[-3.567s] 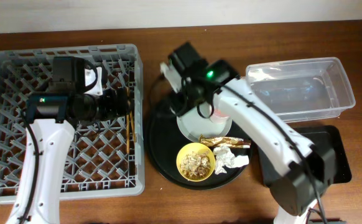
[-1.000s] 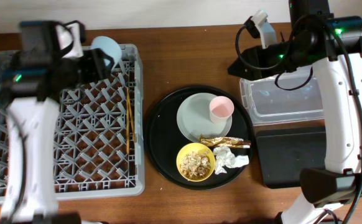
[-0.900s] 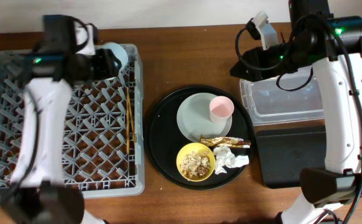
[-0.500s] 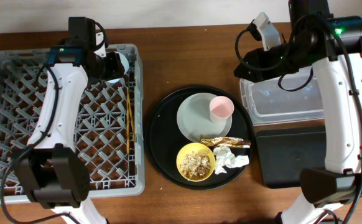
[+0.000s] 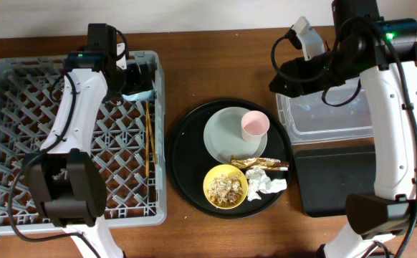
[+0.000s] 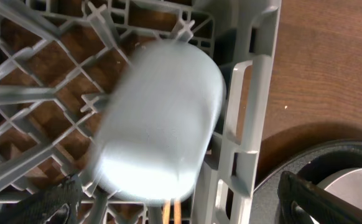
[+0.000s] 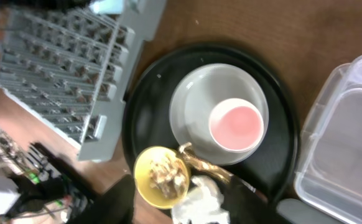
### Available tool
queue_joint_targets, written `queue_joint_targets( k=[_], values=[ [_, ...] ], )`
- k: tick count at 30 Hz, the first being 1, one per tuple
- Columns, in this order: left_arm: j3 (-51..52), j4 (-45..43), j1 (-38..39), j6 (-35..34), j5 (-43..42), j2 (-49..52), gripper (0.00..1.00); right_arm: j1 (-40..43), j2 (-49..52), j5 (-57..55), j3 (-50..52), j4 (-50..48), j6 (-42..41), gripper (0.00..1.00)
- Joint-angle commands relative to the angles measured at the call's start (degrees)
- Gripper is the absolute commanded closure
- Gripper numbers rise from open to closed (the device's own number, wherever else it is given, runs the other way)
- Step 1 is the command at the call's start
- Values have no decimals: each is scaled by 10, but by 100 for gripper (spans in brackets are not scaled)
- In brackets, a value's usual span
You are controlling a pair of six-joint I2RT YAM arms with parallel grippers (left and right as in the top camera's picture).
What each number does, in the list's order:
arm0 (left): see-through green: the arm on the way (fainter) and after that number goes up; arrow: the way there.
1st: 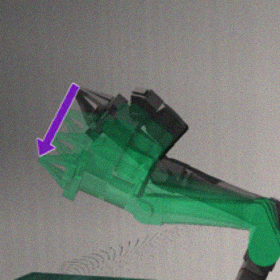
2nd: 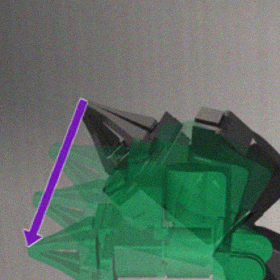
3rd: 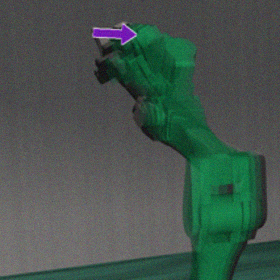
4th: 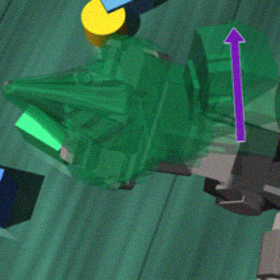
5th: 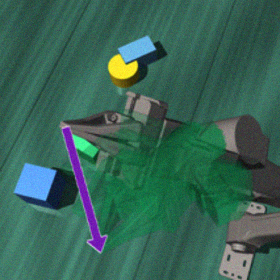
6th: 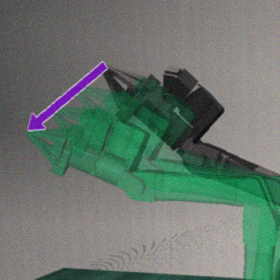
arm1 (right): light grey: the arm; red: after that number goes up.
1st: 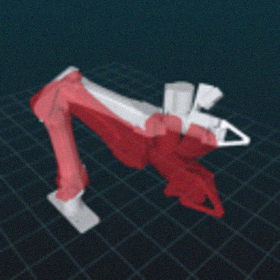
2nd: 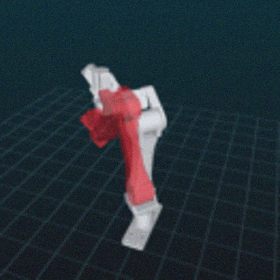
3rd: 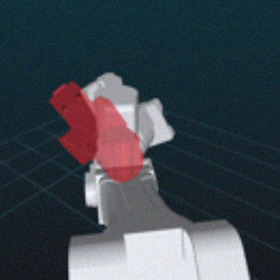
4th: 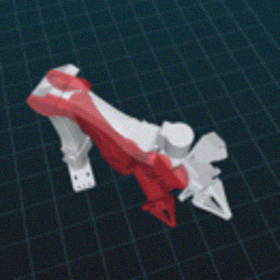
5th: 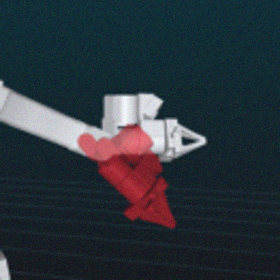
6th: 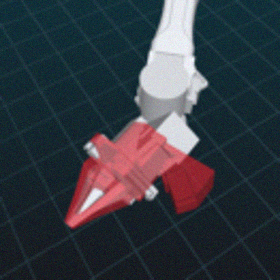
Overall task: Sort waste into correct bins and load items into the dishwasher rack
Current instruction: 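Lower the blue cup upside down into the rack and release, then lower the right gripper onto the plate and grasp the pink cup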
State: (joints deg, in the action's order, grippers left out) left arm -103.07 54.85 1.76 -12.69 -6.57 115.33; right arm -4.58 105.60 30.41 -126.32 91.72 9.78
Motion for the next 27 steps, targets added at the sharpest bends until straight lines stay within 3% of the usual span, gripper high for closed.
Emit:
queue_joint_targets(
  k=[1, 10, 14, 19, 22, 24, 27],
  values=[
    [-45, 13, 0, -1, 6, -6, 1, 0, 2, -38, -2, 19, 5, 45],
    [-159, 129, 0, -1, 4, -109, 5, -65, 6, -127, 17, 32, 3, 43],
    [-160, 181, -1, -1, 5, -189, 5, -120, 6, -184, 91, 16, -39, 45],
    [-160, 216, 0, -1, 44, -243, 7, -169, 6, -185, 251, -104, -58, 47],
    [-160, 227, 0, -1, 45, -245, 7, -186, 6, -189, 325, -188, -58, 51],
    [-160, 241, 0, -1, 45, -243, 4, -190, 6, -210, 369, -244, -58, 62],
    [-158, 259, 0, -1, 45, -242, 1, -190, 6, -240, 418, -313, -58, 65]
  ],
)
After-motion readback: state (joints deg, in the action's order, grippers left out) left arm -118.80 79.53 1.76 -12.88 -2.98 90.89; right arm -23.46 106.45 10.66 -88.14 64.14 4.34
